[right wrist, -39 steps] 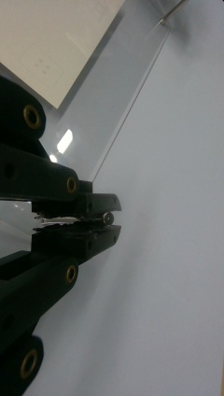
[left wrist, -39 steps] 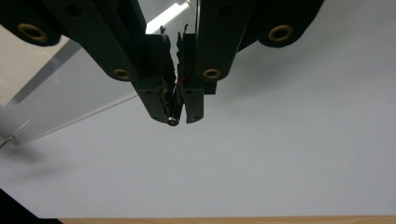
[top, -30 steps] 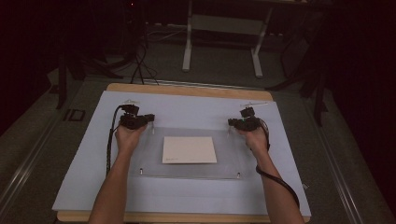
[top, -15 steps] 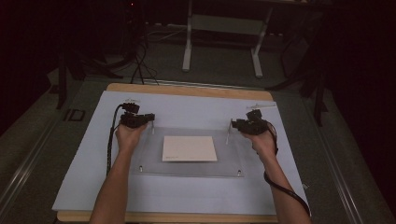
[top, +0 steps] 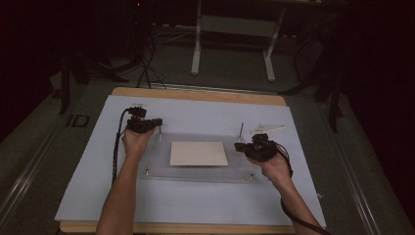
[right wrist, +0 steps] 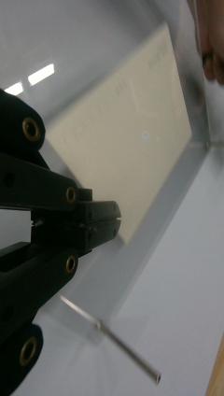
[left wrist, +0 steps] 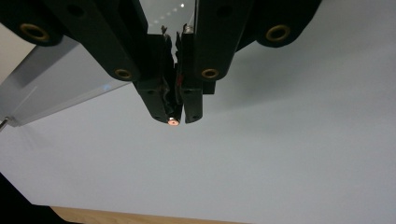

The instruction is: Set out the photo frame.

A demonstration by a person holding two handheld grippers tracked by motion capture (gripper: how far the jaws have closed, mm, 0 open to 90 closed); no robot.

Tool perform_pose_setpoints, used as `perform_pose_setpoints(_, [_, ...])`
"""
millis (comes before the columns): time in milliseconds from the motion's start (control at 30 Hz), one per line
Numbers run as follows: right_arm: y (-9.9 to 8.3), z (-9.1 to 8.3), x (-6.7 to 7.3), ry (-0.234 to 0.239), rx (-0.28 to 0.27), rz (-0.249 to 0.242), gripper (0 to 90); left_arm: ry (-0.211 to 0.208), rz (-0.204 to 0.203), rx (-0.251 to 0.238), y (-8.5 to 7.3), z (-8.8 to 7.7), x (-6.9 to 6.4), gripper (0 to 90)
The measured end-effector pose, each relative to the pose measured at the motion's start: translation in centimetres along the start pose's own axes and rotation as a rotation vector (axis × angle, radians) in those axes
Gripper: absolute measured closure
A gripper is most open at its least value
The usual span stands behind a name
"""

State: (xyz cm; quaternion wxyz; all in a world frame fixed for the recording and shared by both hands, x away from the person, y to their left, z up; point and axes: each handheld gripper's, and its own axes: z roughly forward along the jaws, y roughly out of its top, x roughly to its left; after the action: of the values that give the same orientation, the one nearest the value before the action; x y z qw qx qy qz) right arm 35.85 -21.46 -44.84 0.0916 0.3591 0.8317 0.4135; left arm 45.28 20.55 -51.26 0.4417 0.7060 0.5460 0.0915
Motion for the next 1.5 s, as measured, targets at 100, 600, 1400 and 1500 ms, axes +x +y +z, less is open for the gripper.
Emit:
perform_pose_setpoints(100, [-0.2, -0.9, 1.4, 0.037, -0.017, -0.018, 90.0, 0.0, -0.006, 0.0, 0.0, 0.1, 0.0, 85.2])
perform_pose_setpoints(600, [-2.1, -3.5, 7.1, 0.162, -0.055, -0.091, 90.0, 0.007, -0.015, 0.005, 0.2, 0.2, 0.0, 85.4])
perform_pose_setpoints(1400, [-4.8, -0.6, 9.5, 0.028, -0.037, -0.161, 90.0, -0.002, -0.026, 0.022, 0.5, 0.4, 0.2, 85.3])
perform_pose_setpoints(1500, [-4.7, -0.5, 9.4, 0.011, -0.059, -0.148, 90.0, -0.002, -0.028, 0.021, 0.5, 0.4, 0.2, 85.2])
